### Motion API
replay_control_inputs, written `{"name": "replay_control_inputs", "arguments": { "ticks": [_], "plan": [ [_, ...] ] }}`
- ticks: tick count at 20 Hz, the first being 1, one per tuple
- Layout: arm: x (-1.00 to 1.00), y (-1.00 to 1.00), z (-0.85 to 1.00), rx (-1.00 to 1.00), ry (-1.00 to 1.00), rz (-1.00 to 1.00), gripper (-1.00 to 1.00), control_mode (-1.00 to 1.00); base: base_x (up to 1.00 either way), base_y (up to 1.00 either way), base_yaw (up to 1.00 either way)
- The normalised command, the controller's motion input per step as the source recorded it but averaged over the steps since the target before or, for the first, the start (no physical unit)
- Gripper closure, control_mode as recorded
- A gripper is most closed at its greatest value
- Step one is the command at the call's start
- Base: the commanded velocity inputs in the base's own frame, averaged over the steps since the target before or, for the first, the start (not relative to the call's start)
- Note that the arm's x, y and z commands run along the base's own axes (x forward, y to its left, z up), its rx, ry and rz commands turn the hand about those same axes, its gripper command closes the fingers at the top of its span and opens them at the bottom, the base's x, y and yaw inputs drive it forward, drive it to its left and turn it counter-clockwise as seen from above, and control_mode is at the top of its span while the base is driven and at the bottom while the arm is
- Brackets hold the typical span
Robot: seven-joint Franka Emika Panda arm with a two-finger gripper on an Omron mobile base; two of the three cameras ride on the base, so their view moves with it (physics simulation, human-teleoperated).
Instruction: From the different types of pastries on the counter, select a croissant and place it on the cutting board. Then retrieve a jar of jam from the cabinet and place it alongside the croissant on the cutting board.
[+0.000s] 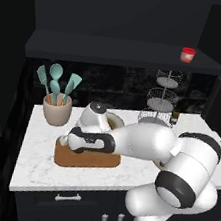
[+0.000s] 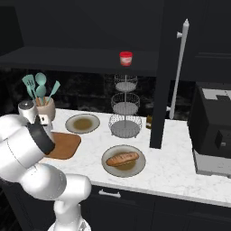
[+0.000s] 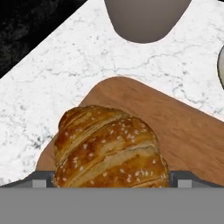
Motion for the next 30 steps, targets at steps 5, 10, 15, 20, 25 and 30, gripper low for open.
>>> {"name": "replay_control_inputs", "arguments": {
  "ticks": [5, 10, 15, 20, 25, 30],
  "plan": [
    [-0.19, 0.0, 0.78, 0.0, -0.18, 0.0, -1.0, -1.0, 0.0, 0.0, 0.0],
    [-0.09, 0.0, 0.94, 0.0, -0.19, 0.0, -1.0, -1.0, 0.0, 0.0, 0.0],
    [-0.01, -0.29, 0.66, 0.04, -0.05, 0.0, -1.0, -1.0, 0.0, 0.0, 0.0],
    [0.0, -0.49, 0.7, 0.0, -0.27, -0.02, -1.0, -1.0, 0.0, 0.0, 0.0],
    [-0.08, -0.3, 0.8, 0.0, -0.29, -0.02, -1.0, -1.0, 0.0, 0.0, 0.0],
    [-0.13, -0.3, 0.88, 0.0, -0.24, -0.02, -1.0, -1.0, 0.0, 0.0, 0.0]
  ]
}}
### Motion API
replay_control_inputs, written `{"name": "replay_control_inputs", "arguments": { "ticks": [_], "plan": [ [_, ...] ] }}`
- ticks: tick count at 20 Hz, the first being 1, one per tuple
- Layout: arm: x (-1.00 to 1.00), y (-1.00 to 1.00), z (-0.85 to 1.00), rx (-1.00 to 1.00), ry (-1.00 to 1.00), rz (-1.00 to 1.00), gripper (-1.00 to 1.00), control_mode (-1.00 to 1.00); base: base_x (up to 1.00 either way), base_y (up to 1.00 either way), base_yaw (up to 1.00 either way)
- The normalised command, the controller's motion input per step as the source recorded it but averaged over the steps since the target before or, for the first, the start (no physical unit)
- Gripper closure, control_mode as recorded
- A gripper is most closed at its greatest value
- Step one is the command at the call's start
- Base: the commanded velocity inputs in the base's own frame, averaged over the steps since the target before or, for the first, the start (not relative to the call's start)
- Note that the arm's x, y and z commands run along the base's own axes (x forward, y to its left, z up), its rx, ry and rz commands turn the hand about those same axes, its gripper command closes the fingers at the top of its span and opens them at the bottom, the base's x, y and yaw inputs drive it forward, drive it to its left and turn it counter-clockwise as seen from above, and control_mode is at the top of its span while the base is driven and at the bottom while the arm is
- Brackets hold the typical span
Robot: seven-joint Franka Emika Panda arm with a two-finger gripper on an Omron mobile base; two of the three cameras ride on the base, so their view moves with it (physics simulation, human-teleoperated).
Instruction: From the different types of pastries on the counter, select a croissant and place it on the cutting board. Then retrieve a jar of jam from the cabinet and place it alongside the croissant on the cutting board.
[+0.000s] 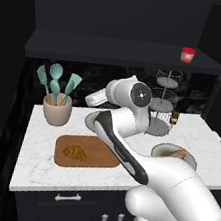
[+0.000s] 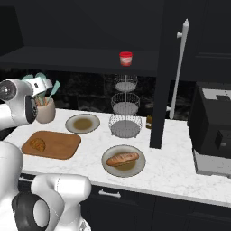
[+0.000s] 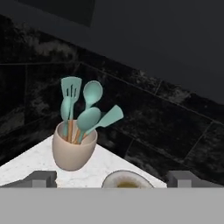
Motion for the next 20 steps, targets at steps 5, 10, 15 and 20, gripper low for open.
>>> {"name": "replay_control_inputs", "arguments": {
  "ticks": [5, 10, 15, 20],
  "plan": [
    [-0.01, -0.33, 0.93, 0.0, -0.23, -0.01, -1.0, -1.0, 0.0, 0.0, 0.0],
    [0.0, -0.41, 0.96, 0.0, -0.23, -0.01, -1.0, -1.0, 0.0, 0.0, 0.0],
    [0.0, -0.48, 0.9, 0.01, -0.18, -0.02, -1.0, -1.0, 0.0, 0.0, 0.0],
    [-0.03, -0.21, 0.28, 0.03, -0.05, -0.01, -1.0, -1.0, 0.0, 0.0, 0.0]
  ]
}}
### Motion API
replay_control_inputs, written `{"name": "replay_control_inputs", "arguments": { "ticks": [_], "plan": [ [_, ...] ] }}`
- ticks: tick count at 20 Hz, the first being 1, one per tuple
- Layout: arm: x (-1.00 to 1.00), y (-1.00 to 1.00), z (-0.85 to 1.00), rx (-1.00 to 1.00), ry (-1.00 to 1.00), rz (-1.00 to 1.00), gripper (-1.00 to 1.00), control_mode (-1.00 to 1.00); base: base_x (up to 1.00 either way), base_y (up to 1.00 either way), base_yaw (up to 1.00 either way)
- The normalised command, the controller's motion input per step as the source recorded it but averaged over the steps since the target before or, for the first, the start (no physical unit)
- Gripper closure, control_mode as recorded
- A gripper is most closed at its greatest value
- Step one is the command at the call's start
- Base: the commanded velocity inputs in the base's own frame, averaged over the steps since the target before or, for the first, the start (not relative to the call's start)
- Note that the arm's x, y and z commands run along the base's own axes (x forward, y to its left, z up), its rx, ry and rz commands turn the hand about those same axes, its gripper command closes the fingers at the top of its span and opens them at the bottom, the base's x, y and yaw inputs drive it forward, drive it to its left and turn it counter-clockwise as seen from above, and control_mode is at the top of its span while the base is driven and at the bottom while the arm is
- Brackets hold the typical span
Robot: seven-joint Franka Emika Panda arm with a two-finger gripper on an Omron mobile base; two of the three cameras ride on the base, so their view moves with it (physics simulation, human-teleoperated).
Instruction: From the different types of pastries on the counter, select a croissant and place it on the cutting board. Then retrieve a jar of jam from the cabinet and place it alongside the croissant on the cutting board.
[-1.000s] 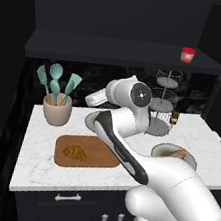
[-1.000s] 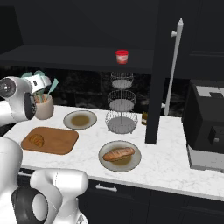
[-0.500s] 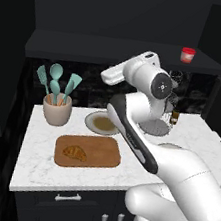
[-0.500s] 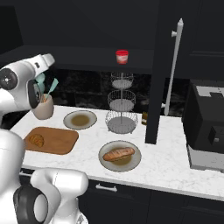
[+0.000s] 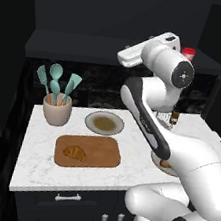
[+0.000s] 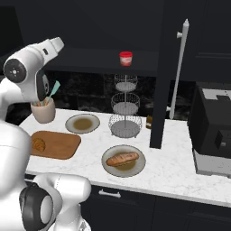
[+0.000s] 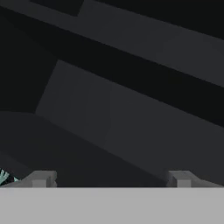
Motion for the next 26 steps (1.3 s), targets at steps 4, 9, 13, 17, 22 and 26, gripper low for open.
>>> {"name": "replay_control_inputs", "arguments": {
  "ticks": [4, 9, 13, 17, 22, 26],
  "plan": [
    [0.0, -0.23, 0.06, 0.03, 0.11, -0.03, -1.0, -1.0, 0.0, 0.0, 0.0],
    [-0.08, -0.77, 0.2, 0.07, 0.16, -0.24, -1.0, -1.0, 0.0, 0.0, 0.0],
    [-0.14, -0.78, 0.25, 0.04, 0.1, -0.27, -1.0, -1.0, 0.0, 0.0, 0.0],
    [-0.25, -0.79, 0.07, 0.05, 0.1, -0.24, -1.0, -1.0, 0.0, 0.0, 0.0],
    [-0.38, -0.84, -0.04, 0.04, 0.07, -0.13, -1.0, -1.0, 0.0, 0.0, 0.0],
    [0.0, -0.14, 0.01, 0.01, -0.02, -0.01, -1.0, -1.0, 0.0, 0.0, 0.0]
  ]
}}
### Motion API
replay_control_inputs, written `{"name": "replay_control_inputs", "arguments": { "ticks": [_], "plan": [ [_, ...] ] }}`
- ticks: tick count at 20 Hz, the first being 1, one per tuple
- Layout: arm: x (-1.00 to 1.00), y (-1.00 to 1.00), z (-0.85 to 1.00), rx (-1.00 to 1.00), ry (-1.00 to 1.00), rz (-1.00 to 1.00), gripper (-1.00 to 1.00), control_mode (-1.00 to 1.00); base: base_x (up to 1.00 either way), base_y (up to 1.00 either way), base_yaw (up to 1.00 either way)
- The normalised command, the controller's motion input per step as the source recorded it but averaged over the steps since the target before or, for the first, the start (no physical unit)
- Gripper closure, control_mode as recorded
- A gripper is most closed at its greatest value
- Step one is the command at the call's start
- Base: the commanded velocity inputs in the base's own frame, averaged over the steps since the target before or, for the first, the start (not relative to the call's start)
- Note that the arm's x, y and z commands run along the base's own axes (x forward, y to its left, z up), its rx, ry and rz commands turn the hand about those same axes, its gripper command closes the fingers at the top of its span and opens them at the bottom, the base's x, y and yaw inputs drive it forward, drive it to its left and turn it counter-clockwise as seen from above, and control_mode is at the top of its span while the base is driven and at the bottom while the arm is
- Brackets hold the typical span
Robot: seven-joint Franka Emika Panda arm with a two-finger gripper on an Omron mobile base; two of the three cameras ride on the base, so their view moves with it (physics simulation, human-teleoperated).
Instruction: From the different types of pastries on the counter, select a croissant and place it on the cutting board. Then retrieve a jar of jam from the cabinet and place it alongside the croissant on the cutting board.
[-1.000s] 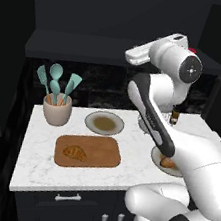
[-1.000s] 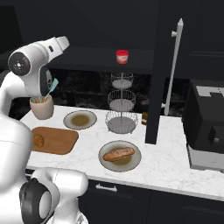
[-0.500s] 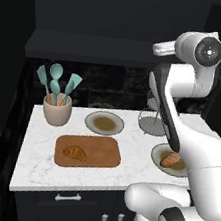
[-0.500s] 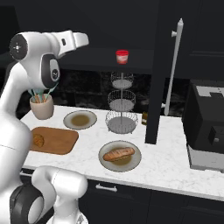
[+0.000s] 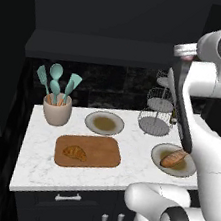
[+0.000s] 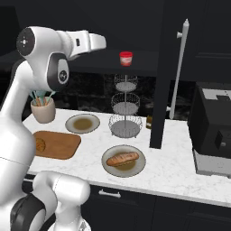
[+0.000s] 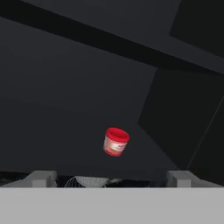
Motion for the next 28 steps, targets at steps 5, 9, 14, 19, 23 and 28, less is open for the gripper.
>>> {"name": "replay_control_inputs", "arguments": {
  "ticks": [5, 9, 14, 19, 23, 28],
  "plan": [
    [0.03, -0.05, -0.35, 0.05, 0.06, 0.0, -1.0, -1.0, 0.0, 0.0, 0.0],
    [0.15, -0.23, -0.44, 0.21, 0.1, 0.06, -1.0, -1.0, 0.0, 0.0, 0.0],
    [0.08, -0.06, -0.03, 0.08, 0.04, 0.02, -1.0, -1.0, 0.0, 0.0, 0.0],
    [0.16, -0.08, 0.0, 0.0, 0.0, 0.01, -1.0, -1.0, 0.0, 0.0, 0.0],
    [0.61, -0.1, 0.0, 0.0, 0.0, 0.02, -1.0, -1.0, 0.0, 0.0, 0.0],
    [0.35, 0.0, 0.2, 0.0, 0.0, 0.0, -1.0, -1.0, 0.0, 0.0, 0.0]
  ]
}}
